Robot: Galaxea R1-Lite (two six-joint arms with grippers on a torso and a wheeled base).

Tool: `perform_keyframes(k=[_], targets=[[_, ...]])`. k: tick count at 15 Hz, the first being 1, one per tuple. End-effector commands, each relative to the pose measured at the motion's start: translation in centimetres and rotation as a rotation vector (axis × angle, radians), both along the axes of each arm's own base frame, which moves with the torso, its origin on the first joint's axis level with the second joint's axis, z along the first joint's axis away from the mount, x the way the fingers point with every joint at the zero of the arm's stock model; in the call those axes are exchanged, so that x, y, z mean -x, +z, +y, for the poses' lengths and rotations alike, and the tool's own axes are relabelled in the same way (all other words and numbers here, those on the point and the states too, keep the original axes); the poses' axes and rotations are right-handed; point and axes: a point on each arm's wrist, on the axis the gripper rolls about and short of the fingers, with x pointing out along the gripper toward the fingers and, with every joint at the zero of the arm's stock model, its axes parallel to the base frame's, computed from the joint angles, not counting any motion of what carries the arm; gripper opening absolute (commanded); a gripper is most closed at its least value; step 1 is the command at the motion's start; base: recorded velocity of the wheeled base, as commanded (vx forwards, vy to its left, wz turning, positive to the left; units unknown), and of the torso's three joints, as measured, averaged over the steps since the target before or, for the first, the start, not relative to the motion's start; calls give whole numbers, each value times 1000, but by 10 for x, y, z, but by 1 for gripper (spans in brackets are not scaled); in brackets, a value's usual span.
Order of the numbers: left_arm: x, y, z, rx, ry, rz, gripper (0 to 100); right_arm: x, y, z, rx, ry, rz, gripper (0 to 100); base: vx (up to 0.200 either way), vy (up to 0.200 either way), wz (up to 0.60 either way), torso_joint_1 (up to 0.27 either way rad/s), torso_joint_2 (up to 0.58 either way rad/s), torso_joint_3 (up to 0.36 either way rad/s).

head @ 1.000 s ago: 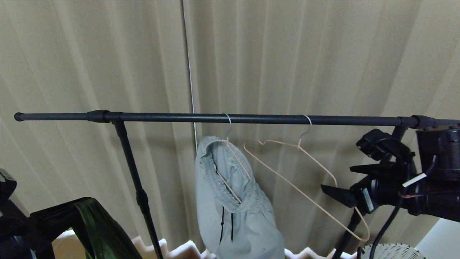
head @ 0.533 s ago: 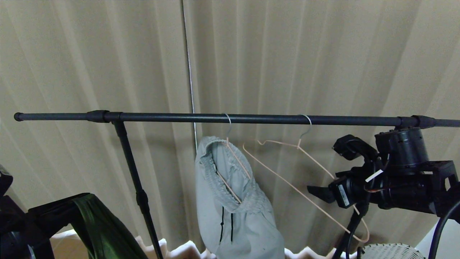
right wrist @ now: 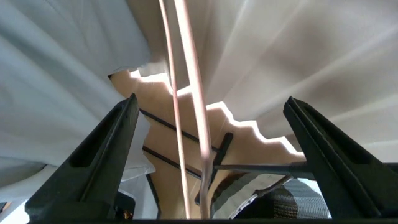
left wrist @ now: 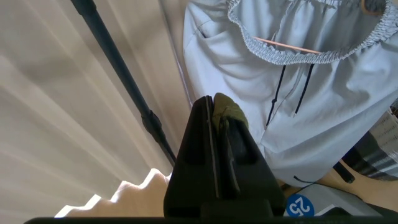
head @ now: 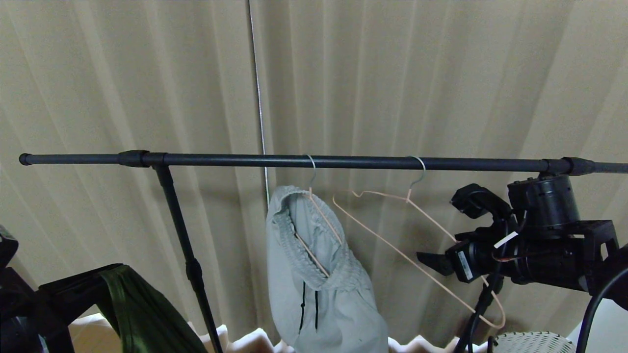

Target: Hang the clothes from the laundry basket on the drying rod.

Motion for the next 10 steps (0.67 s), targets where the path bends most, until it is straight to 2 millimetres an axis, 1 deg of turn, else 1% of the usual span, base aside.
perform_keyframes(k=[1,7,10], targets=[[1,0,0,0,0,-4,0,1,2,0,-1,1,-6,0,0,0,0,0,0,0],[1,-1,0,-4,-2,-2,0,3,5,-1,6,13,-23,0,0,0,0,0,0,0],[4,-4,0,-7,-2,-5,0,6,11,-2,-6,10,-45,0,0,0,0,0,0,0]])
